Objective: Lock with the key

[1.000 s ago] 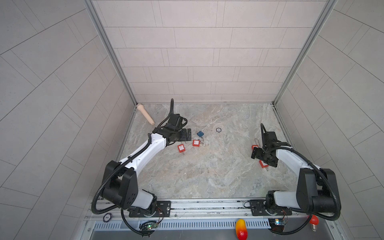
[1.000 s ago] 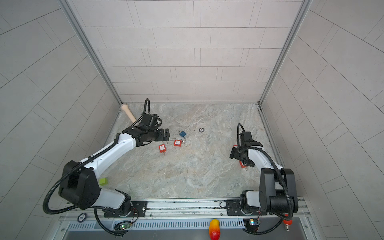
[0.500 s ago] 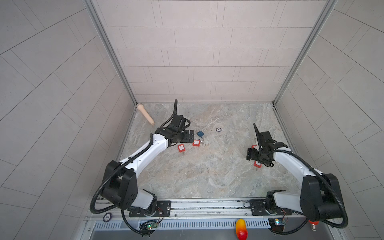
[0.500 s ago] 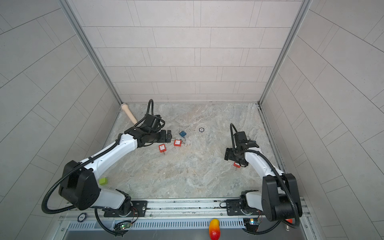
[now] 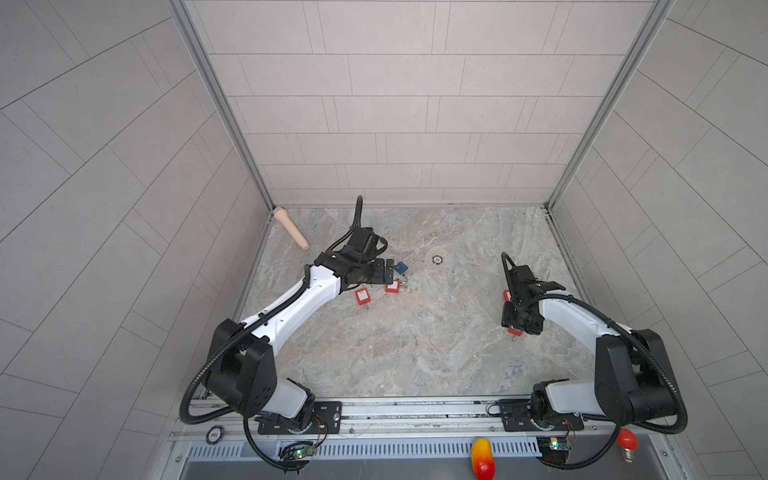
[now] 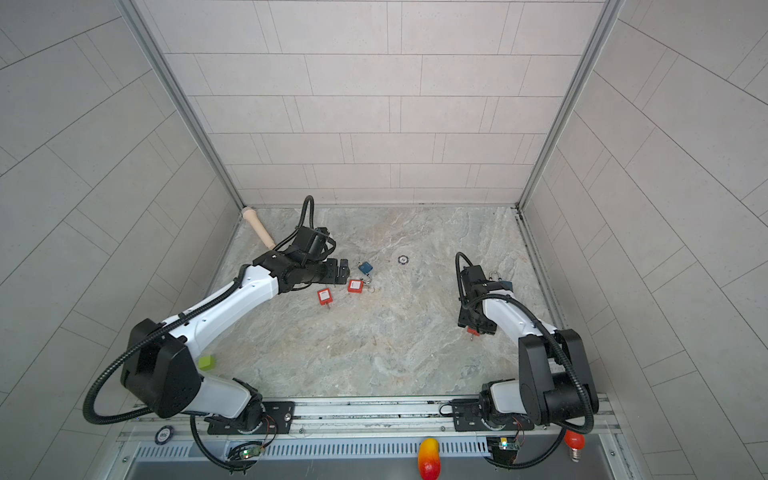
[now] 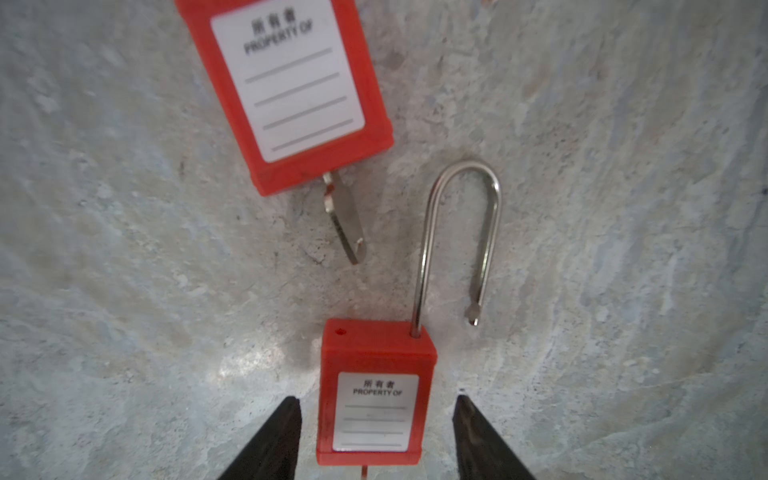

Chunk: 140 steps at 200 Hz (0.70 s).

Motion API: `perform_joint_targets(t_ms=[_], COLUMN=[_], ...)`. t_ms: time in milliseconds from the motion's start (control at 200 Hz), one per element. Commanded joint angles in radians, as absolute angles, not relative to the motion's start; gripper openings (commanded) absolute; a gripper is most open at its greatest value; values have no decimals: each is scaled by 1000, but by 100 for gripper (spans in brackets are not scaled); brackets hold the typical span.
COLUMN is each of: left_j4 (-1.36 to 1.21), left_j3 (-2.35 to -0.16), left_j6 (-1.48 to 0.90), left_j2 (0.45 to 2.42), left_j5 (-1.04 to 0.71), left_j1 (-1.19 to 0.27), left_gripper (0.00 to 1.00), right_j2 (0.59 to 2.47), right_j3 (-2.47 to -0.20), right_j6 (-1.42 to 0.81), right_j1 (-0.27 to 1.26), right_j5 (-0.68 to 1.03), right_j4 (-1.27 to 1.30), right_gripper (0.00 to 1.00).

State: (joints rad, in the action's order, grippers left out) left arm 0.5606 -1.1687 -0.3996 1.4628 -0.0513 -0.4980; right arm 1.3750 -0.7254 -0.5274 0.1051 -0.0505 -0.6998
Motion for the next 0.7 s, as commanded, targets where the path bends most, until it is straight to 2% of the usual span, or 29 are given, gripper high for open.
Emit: perform_joint_targets(t_ms=[0, 455, 696], left_j4=[586, 588, 588], left_j3=[-1189, -1178, -1167], left_j6=[-399, -399, -400], left_j2=[1468, 1465, 1449], left_j5=[-29, -30, -25], left_j1=[-505, -508, -509], left_gripper=[100, 100, 100], right_j2=[1401, 1427, 1435], right_j3=[-748, -741, -780], right_j6=[-537, -540, -509], right_j1=[127, 224, 331], right_j5=[-88, -120, -143], right_j4=[-712, -707, -723], right_gripper=[56, 44, 43])
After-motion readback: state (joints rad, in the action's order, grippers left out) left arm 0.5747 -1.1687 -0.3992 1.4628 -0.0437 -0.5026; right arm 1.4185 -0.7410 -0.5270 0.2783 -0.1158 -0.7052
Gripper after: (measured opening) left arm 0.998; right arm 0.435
